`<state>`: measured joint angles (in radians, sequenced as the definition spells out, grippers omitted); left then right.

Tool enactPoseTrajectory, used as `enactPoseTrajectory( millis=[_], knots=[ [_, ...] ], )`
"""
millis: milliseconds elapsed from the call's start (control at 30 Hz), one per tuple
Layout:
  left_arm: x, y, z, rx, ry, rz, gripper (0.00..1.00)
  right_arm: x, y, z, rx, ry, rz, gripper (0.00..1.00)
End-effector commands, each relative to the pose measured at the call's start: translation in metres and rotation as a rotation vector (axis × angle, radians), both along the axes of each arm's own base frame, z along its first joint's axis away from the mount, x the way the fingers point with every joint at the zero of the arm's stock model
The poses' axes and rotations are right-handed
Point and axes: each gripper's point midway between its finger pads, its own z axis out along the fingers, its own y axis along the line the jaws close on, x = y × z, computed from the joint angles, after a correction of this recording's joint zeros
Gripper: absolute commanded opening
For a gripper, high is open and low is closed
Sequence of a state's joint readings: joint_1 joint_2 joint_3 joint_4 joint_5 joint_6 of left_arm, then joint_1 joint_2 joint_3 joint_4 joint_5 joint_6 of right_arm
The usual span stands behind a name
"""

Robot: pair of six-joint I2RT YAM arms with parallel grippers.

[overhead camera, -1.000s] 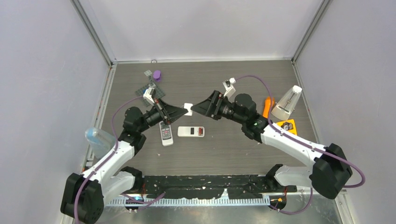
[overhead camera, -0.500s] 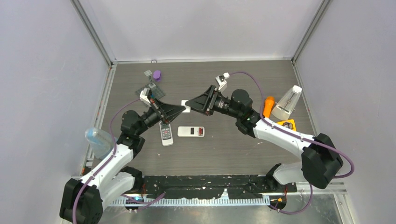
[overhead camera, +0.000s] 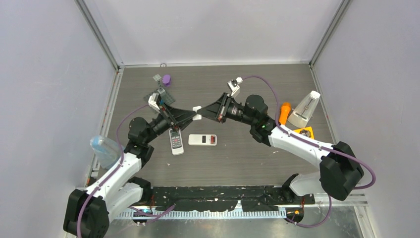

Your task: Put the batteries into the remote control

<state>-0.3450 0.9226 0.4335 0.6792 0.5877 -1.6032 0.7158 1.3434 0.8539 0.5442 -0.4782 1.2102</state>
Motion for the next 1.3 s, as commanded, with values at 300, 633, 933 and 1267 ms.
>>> enactPoseTrajectory(
  millis=[300,633,933,1267],
  knots=[
    [0.008,0.022,-0.099,0.489,0.034,0.065,0.61,0.006,-0.044,-0.083,-0.172,0.035,-0.031,0.05],
    [0.012,0.041,-0.189,0.714,0.206,0.074,0.62,0.016,-0.055,-0.18,-0.341,0.217,-0.058,0.05],
    [0.01,0.043,-0.227,0.77,0.303,0.039,0.62,0.028,-0.048,-0.214,-0.347,0.289,-0.087,0.05],
    [0.008,0.043,-0.245,0.793,0.339,0.012,0.6,0.031,-0.038,-0.229,-0.337,0.317,-0.113,0.05]
  ],
)
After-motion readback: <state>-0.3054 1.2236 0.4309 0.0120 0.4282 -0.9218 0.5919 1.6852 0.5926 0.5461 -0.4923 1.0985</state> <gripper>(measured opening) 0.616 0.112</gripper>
